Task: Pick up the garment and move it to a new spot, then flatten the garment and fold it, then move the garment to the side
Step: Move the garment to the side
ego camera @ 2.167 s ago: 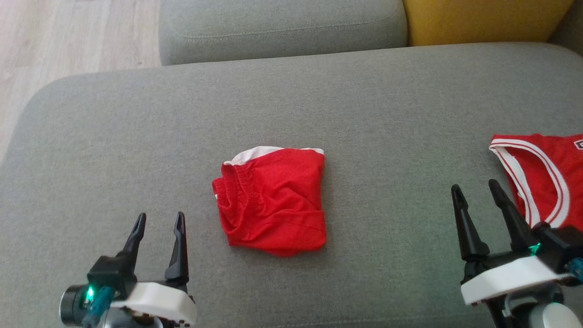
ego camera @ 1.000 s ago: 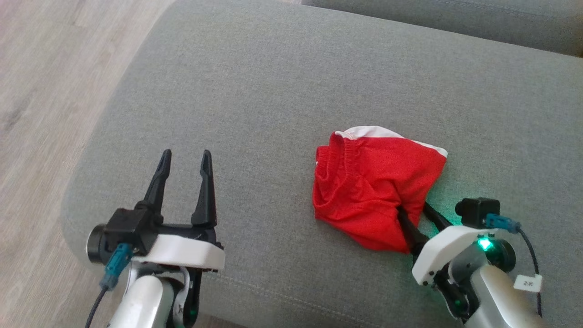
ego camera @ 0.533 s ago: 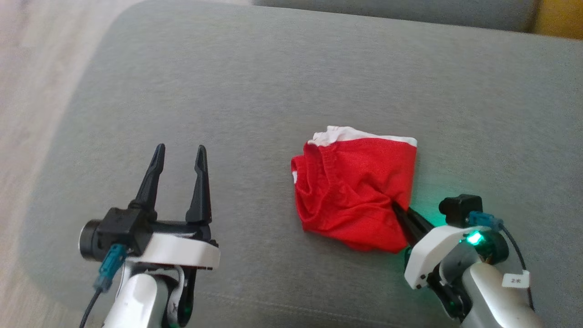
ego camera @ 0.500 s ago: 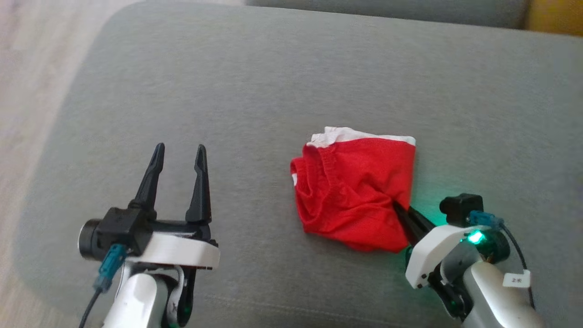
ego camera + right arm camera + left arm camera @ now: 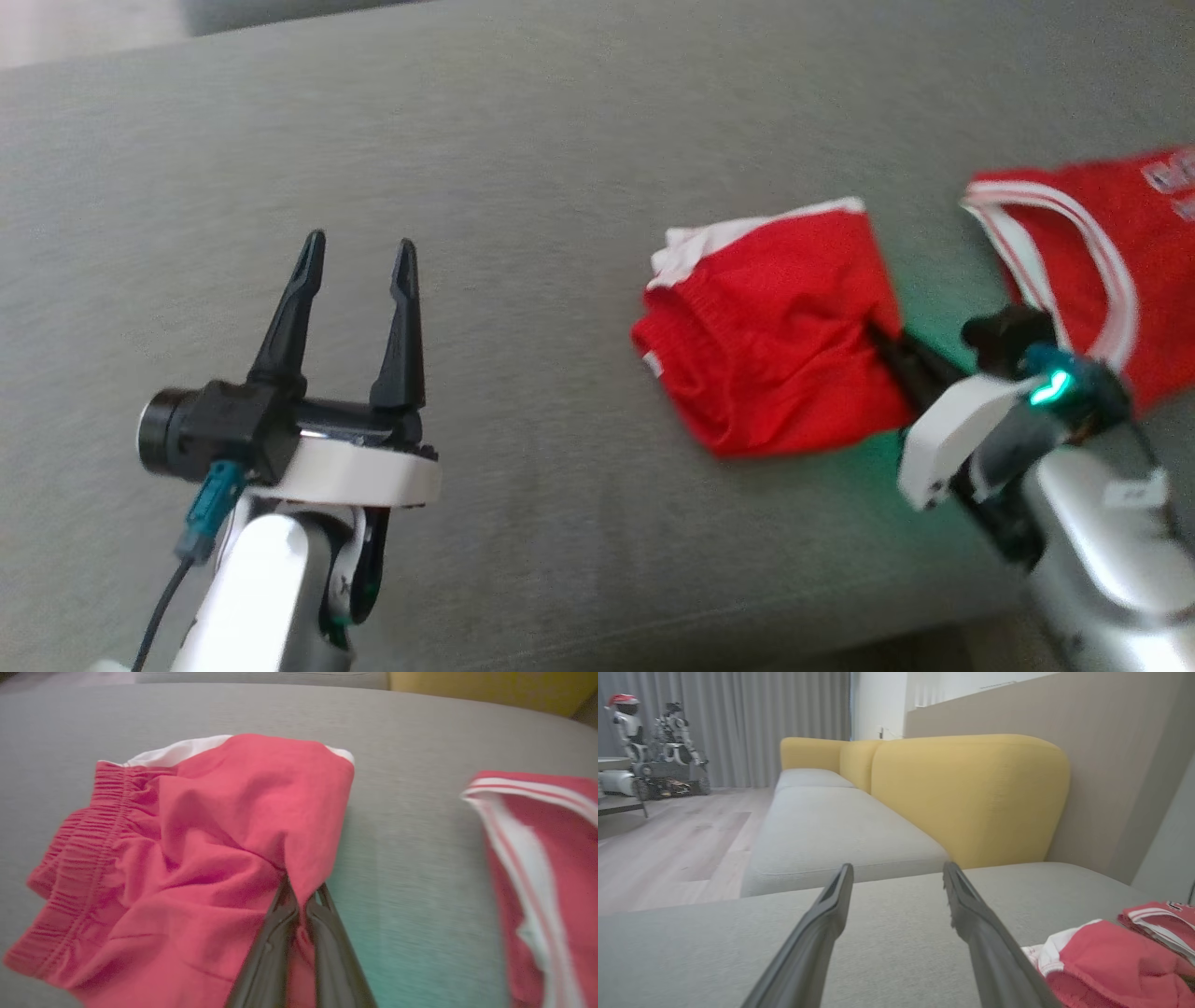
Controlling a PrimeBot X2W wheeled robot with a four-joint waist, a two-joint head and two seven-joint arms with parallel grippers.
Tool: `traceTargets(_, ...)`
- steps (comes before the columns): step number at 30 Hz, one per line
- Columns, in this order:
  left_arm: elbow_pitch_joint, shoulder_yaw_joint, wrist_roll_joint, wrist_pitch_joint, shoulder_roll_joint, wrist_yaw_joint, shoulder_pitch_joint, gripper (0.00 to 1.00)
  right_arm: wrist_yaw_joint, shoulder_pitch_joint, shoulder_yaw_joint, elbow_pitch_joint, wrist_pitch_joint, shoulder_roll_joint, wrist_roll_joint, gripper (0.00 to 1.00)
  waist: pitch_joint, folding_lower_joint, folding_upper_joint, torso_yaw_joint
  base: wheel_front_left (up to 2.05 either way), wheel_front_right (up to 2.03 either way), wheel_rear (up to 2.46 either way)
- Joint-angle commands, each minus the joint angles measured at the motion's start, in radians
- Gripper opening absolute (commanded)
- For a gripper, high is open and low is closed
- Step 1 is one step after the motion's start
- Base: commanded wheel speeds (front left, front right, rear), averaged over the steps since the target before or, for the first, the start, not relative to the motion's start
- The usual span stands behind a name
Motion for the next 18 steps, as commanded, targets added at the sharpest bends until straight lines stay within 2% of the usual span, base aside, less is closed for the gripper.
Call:
traceTargets(1, -0.03, 0.021, 0.014, -0.002, 0.018, -0.004, -0.049, 1.0, -0.001, -0.046, 0.022, -0.041, 0.006, -0.049, 0.006, 0.0, 0.061, 0.0, 0.0, -0.1, 0.0, 0.0, 0.0)
traceTargets(7, -0.037, 0.002, 0.033, 0.021, 0.034, -0.013, -0.084, 1.0, -0.001, -0.101, -0.02, -0.075, 0.001, -0.166, 0.013, 0.0, 0.113, 0.0, 0.0, -0.178, 0.0, 0.0, 0.0)
traceTargets(12, -0.046, -0.003, 0.042, 0.043, 0.055, -0.022, -0.11, 1.0, -0.001, -0.171, -0.099, -0.072, -0.012, -0.212, 0.009, 0.0, 0.148, 0.0, 0.0, -0.227, 0.0, 0.0, 0.0)
traceTargets(18, -0.059, -0.024, 0.058, 0.061, 0.061, -0.031, -0.153, 1.0, -0.001, -0.253, -0.168, -0.013, -0.005, -0.271, -0.01, 0.0, 0.192, 0.0, 0.0, -0.238, 0.0, 0.0, 0.0)
